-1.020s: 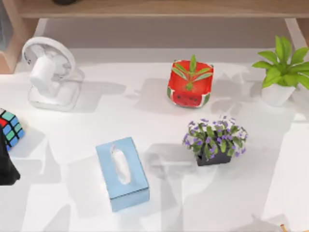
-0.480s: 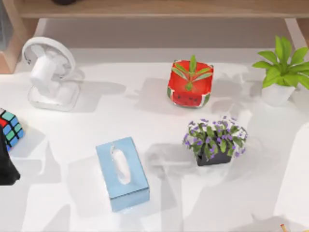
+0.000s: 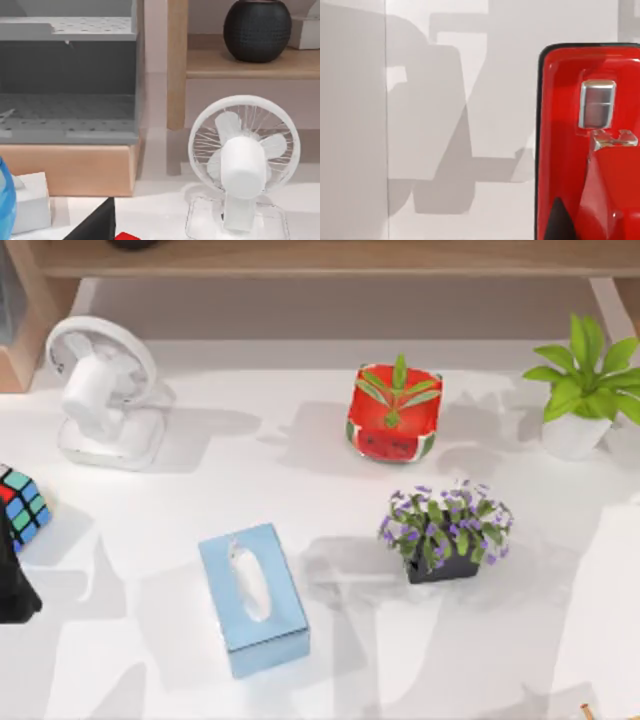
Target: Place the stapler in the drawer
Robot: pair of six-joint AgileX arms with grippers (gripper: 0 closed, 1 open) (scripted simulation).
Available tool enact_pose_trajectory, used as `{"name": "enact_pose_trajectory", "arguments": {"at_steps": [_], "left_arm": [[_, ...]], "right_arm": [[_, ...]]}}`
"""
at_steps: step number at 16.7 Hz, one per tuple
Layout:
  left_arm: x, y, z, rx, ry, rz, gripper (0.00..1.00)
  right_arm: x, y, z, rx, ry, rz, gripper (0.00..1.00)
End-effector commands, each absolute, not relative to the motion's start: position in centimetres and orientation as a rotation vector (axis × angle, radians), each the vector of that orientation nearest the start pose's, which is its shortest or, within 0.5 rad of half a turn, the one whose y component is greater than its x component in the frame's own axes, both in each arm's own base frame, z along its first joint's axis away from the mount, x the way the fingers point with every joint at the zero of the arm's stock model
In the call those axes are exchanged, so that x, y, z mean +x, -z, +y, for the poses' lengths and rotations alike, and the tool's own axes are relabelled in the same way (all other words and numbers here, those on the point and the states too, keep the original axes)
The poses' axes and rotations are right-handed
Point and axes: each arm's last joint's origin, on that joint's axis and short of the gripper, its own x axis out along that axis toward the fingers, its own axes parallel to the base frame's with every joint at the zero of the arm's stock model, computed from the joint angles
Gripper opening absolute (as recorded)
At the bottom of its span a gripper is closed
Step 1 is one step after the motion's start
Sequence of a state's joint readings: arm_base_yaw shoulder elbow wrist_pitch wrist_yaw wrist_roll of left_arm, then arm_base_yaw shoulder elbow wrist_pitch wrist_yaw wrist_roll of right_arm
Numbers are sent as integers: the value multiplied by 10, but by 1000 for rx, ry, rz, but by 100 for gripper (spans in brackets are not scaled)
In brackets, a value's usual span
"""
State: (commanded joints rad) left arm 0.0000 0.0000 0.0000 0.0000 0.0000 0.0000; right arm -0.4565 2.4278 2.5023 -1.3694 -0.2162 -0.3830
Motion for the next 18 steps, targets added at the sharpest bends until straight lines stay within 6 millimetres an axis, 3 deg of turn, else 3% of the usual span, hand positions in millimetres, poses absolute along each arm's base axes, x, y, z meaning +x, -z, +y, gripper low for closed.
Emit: {"name": "enact_pose_trajectory", "arguments": {"at_steps": [2,7,9,12,18], "left_arm": [[106,-160,-1,0,0,0,100],[106,-160,-1,0,0,0,100],[106,-160,-1,0,0,0,100],[106,-160,-1,0,0,0,100],[106,-160,-1,0,0,0,100]], "right_arm": [[452,-244,-199,83,-48,1275,0],[466,-172,-184,50,-21,1491,0],[465,-161,-185,47,-12,1525,0],[465,-161,-185,47,-12,1525,0],[465,-161,-185,47,-12,1525,45]]}}
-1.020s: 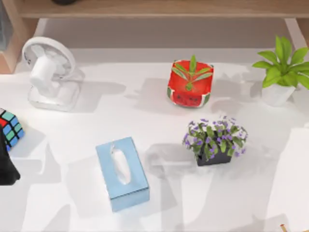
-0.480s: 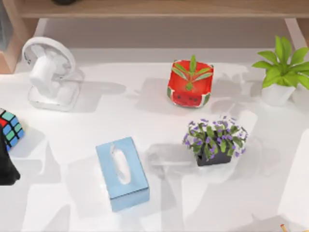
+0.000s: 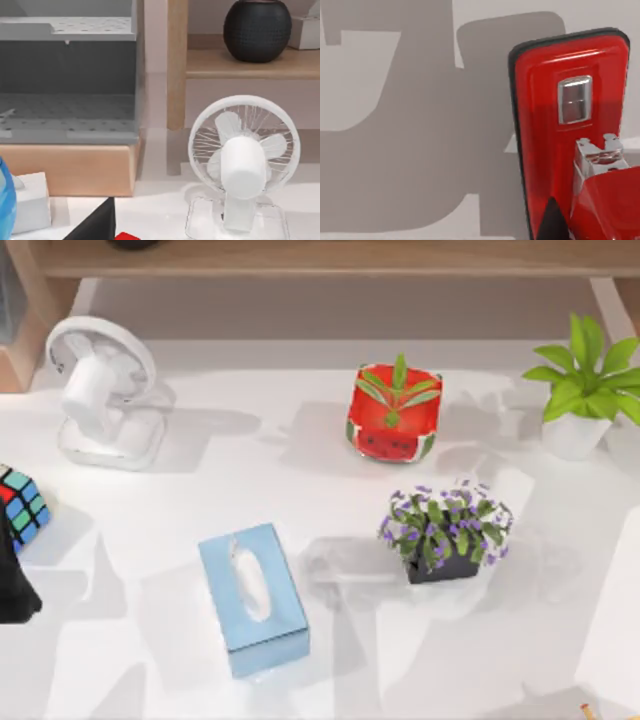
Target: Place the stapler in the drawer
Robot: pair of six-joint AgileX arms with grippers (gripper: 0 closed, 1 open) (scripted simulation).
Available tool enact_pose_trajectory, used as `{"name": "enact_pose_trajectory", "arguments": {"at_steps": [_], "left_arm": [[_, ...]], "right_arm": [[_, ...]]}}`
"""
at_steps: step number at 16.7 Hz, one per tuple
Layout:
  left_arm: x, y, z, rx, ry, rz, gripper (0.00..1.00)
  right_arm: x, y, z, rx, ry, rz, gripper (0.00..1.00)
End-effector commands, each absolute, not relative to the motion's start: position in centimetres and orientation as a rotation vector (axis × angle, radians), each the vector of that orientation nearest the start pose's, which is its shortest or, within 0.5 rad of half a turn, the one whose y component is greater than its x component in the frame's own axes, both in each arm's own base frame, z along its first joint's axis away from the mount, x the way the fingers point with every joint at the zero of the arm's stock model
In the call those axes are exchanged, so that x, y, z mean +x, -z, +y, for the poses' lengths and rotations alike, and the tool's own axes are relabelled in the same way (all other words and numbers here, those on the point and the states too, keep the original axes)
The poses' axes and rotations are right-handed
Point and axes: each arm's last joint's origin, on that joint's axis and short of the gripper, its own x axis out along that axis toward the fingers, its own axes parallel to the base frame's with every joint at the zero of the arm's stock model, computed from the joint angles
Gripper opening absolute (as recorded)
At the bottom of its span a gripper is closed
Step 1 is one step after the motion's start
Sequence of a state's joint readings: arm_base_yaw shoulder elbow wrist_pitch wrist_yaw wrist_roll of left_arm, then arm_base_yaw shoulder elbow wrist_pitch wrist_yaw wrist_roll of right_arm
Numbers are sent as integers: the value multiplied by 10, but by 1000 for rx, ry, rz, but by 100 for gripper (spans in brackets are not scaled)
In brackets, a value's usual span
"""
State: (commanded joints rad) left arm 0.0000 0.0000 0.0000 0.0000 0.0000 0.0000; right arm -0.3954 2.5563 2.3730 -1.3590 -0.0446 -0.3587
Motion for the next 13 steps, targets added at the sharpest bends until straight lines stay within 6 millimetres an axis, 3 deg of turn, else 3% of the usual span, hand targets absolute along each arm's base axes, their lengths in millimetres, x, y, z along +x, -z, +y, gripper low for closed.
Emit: {"name": "enact_pose_trajectory", "arguments": {"at_steps": [7,13], "left_arm": [[106,-160,-1,0,0,0,100],[106,-160,-1,0,0,0,100]], "right_arm": [[465,-161,-185,47,-12,1525,98],[465,-161,-185,47,-12,1525,100]]}}
